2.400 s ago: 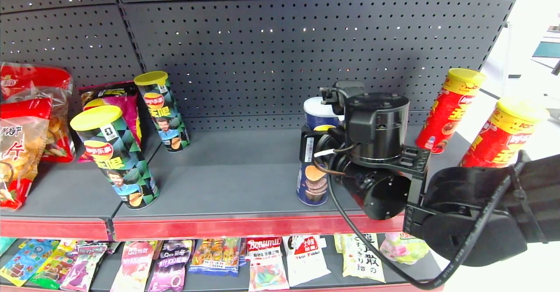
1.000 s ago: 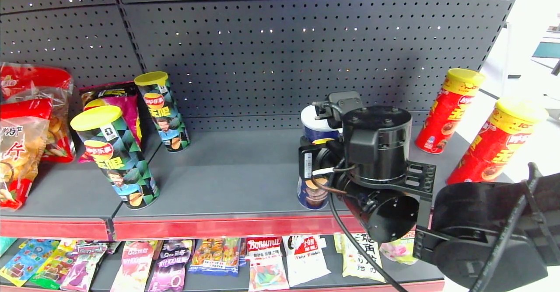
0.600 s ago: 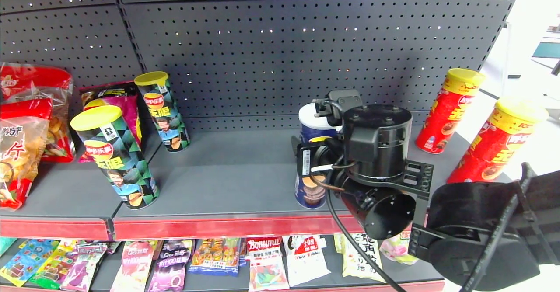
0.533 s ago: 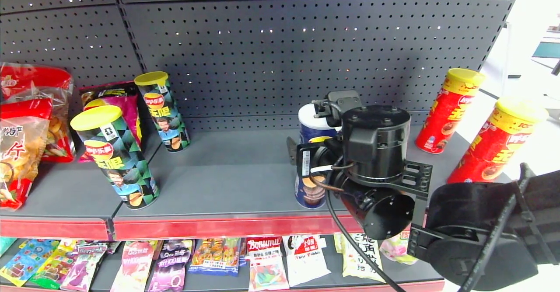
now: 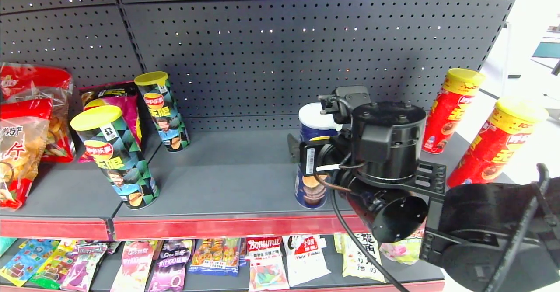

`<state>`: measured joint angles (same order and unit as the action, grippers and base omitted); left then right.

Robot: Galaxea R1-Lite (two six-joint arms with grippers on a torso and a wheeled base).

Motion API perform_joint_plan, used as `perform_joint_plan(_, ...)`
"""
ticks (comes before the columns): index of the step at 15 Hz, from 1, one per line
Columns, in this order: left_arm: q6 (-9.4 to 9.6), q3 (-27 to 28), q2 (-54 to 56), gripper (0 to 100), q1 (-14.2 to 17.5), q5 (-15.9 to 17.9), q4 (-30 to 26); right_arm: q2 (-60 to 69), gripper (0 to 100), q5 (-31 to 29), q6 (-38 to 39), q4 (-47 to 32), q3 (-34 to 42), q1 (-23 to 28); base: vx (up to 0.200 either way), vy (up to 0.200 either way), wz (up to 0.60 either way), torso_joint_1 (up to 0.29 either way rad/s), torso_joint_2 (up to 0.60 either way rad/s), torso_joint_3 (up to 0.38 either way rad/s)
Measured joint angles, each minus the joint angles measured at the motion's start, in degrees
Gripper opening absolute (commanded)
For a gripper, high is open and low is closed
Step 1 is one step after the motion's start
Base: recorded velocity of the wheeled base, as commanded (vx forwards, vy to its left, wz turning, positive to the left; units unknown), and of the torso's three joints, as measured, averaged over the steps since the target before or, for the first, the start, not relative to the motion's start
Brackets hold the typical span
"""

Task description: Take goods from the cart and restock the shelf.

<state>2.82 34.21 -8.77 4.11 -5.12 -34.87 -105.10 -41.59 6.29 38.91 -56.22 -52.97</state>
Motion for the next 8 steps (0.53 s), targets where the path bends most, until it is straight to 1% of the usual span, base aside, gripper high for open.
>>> perform_joint_plan(3, 0.18, 0.0, -0.4, 0, -0.1, 0.2, 0.0, 3.3, 100, 0.1, 0.0, 0.0, 3.9, -1.3, 0.000, 0.000, 0.00, 0.000, 0.00, 0.000)
perform_joint_plan(6, 1.45, -0.4, -0.4, 0, -0.1, 0.0, 0.0, 6.9, 100, 0.2, 0.0, 0.0, 7.0, -2.7, 0.000, 0.000, 0.00, 0.000, 0.00, 0.000)
perform_joint_plan(8, 1.80, -0.2, -0.5, 0, -0.1, -0.1, 0.2, 10.2, 100, 1.0, 0.1, 0.0, 11.1, -3.6, 0.000, 0.000, 0.00, 0.000, 0.00, 0.000)
